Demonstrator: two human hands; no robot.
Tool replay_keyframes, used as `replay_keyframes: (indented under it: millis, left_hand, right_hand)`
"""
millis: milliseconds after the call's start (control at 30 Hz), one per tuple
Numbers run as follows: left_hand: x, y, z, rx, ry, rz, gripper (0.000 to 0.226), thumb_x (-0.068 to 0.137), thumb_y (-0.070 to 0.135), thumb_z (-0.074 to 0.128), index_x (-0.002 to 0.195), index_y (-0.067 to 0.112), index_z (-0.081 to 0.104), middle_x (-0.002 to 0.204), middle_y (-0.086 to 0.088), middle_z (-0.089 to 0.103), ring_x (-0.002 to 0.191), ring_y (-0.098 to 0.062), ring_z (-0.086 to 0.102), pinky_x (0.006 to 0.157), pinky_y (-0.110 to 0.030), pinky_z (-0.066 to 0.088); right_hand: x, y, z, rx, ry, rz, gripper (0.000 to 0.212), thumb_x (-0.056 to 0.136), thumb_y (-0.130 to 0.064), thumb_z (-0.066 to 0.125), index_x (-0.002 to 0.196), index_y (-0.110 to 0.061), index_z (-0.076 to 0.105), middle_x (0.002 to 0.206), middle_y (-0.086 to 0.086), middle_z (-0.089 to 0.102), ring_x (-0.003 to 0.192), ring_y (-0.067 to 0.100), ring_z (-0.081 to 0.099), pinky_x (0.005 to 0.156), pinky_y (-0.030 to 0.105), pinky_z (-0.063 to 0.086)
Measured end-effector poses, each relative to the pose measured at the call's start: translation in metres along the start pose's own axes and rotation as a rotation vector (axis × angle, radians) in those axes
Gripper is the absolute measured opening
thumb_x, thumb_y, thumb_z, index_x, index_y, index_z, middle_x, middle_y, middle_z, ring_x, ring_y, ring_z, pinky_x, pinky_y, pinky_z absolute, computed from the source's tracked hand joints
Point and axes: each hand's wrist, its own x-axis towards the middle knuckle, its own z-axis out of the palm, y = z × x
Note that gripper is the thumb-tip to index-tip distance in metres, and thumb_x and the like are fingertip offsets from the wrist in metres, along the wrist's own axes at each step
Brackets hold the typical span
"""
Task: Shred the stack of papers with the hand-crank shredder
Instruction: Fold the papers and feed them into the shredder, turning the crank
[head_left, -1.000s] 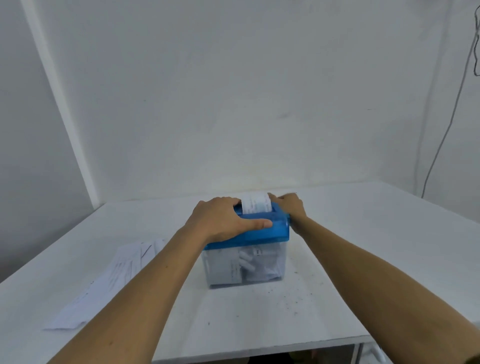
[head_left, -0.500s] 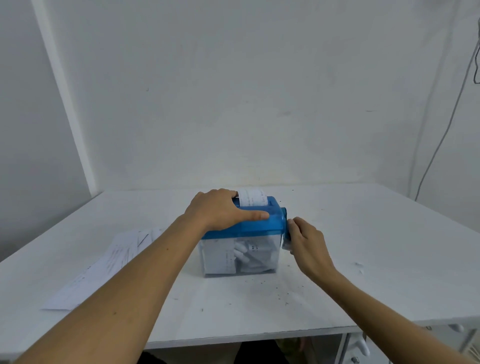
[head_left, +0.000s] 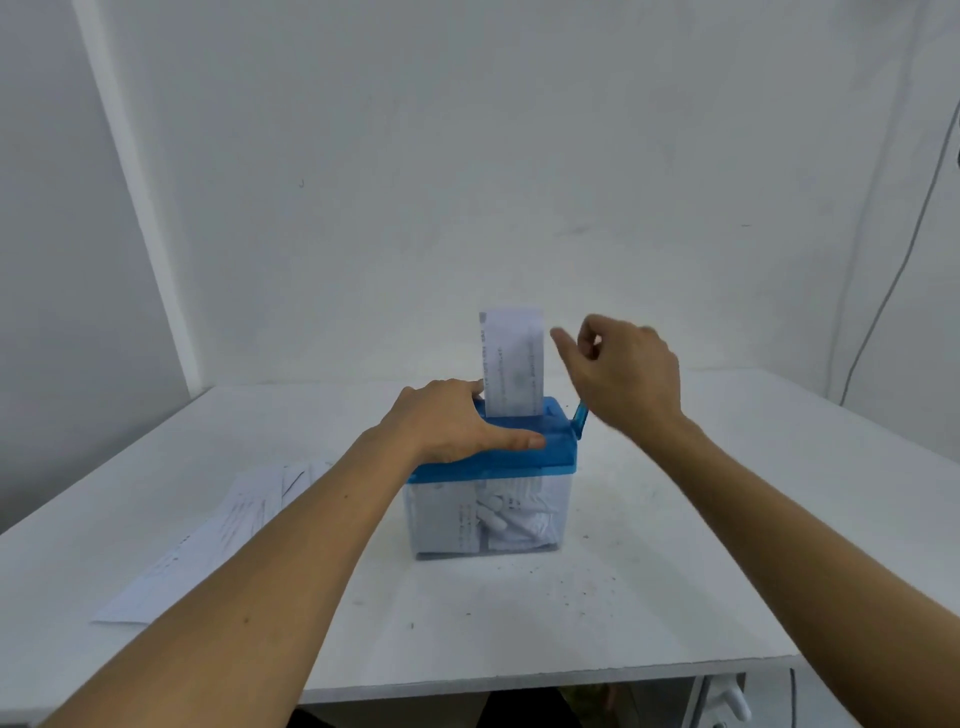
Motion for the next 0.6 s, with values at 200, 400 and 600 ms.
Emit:
replay_keyframes:
  millis: [200, 400, 600]
  left_hand:
    - [0.002, -0.003, 0.003, -0.010, 0.006, 0.010, 0.094, 0.060, 0.098, 0.052, 0.139, 0.046, 0.050, 0.131, 0.014, 0.062, 0.097, -0.013, 0.058, 0.081, -0.031, 0.050]
    - [0.001, -0.003, 0.004, 0.071, 0.016, 0.052, 0.100, 0.062, 0.102, 0.038, 0.144, 0.045, 0.046, 0.137, 0.013, 0.060, 0.109, -0.016, 0.060, 0.093, -0.037, 0.048]
    - [-0.003, 0.003, 0.005, 0.110, 0.031, 0.032, 0.098, 0.063, 0.102, 0.032, 0.138, 0.043, 0.051, 0.126, 0.012, 0.065, 0.100, -0.015, 0.059, 0.092, -0.037, 0.045]
  right_hand:
    - [0.036, 0.005, 0.043, 0.126, -0.126, 0.150, 0.056, 0.095, -0.050, 0.054, 0.053, -0.017, 0.037, 0.048, -0.003, 0.037, 0.046, 0.016, 0.031, 0.049, 0.025, 0.029]
    - [0.025, 0.025, 0.082, 0.363, -0.245, 0.535, 0.051, 0.097, -0.038, 0.052, 0.054, -0.013, 0.041, 0.054, 0.000, 0.054, 0.052, 0.019, 0.052, 0.058, 0.030, 0.042]
    - [-0.033, 0.038, 0.085, 0.356, -0.566, 0.692, 0.021, 0.098, -0.009, 0.054, 0.079, -0.002, 0.056, 0.069, 0.011, 0.059, 0.055, 0.019, 0.054, 0.053, 0.028, 0.050]
